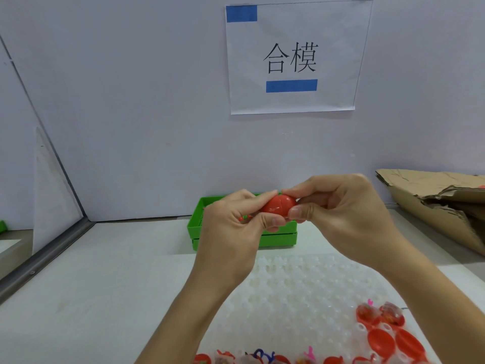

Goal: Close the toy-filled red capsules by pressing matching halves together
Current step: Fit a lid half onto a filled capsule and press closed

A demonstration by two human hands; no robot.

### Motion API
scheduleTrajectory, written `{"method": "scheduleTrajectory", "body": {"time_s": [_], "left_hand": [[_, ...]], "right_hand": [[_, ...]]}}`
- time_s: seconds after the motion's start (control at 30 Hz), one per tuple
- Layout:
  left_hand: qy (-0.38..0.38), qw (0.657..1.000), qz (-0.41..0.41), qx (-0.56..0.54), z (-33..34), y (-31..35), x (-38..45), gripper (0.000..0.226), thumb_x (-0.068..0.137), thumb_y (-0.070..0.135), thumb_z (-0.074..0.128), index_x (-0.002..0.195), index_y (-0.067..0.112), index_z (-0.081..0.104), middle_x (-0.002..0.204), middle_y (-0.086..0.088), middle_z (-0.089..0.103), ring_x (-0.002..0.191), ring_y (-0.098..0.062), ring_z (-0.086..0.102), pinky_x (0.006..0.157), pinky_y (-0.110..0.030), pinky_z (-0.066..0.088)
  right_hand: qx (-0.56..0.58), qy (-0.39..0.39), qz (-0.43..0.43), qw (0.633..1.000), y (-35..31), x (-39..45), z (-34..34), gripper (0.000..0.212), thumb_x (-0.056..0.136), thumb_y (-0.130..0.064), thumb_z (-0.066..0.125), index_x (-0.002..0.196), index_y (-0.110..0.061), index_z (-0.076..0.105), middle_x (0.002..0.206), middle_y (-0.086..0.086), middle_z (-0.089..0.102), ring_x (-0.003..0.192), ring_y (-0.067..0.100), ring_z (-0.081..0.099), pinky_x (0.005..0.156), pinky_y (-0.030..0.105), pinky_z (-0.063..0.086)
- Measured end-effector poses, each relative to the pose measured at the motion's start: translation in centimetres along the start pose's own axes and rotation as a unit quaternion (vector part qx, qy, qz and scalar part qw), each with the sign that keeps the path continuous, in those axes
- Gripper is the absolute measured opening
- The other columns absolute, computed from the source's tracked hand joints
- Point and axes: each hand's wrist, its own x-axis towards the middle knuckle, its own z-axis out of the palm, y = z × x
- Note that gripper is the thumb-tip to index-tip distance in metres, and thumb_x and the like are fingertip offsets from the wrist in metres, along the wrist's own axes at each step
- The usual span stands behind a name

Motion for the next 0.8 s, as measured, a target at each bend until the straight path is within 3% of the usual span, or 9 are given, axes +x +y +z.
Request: {"method": "scheduleTrajectory", "body": {"time_s": [0.17,0.43,0.57,0.7,0.73,0.8], "left_hand": [[-0.005,1.000,0.005,0.029,0.1,0.0,-0.1,0.032,0.080,-0.008,0.072,0.103,0.013,0.078,0.074,0.004,0.065,0.068,0.002,0.061,0.064,-0.007,0.045],[-0.007,0.998,0.026,0.056,0.1,0.1,0.0,0.030,0.080,-0.010,0.071,0.099,0.011,0.079,0.076,-0.006,0.063,0.071,-0.017,0.060,0.064,-0.019,0.052],[0.006,0.998,0.032,0.055,0.2,0.1,-0.1,0.028,0.079,-0.009,0.072,0.098,0.011,0.080,0.074,-0.005,0.060,0.068,-0.017,0.057,0.064,-0.029,0.052],[0.019,0.998,0.030,0.046,0.2,0.2,-0.2,0.025,0.082,0.000,0.074,0.099,0.017,0.079,0.075,0.001,0.061,0.070,-0.017,0.060,0.068,-0.041,0.053],[0.019,0.998,0.037,0.052,0.2,0.2,-0.2,0.019,0.084,0.007,0.073,0.099,0.017,0.079,0.077,0.002,0.062,0.072,-0.017,0.061,0.069,-0.042,0.053],[0.026,0.996,0.039,0.073,0.1,0.4,-0.1,0.017,0.082,0.024,0.071,0.097,0.018,0.078,0.079,0.003,0.064,0.075,-0.017,0.064,0.070,-0.038,0.054]], "right_hand": [[-0.018,-0.007,0.002,1.000,0.4,0.0,0.1,0.033,0.078,0.014,0.073,0.081,-0.018,0.076,0.076,0.001,0.078,0.073,0.014,0.075,0.070,0.018,0.056],[-0.049,0.019,-0.010,0.999,0.1,-0.2,0.9,0.039,0.075,0.015,0.075,0.075,-0.023,0.075,0.069,-0.007,0.075,0.064,0.004,0.072,0.063,0.012,0.053],[-0.110,0.036,-0.043,0.992,-0.1,-0.2,1.1,0.032,0.076,0.008,0.078,0.087,-0.022,0.080,0.073,-0.003,0.073,0.066,0.016,0.068,0.063,0.035,0.054],[-0.103,0.038,-0.051,0.993,-0.3,0.0,1.1,0.037,0.081,0.005,0.076,0.096,-0.029,0.078,0.079,-0.001,0.073,0.074,0.022,0.069,0.073,0.046,0.057],[-0.095,0.033,-0.048,0.994,-0.4,0.0,1.0,0.038,0.083,0.006,0.074,0.097,-0.029,0.077,0.081,0.001,0.073,0.076,0.022,0.070,0.075,0.045,0.059],[-0.075,0.006,-0.033,0.997,-0.2,0.0,0.7,0.034,0.088,0.006,0.069,0.104,-0.023,0.076,0.086,-0.004,0.077,0.081,0.012,0.073,0.076,0.030,0.060]]}}
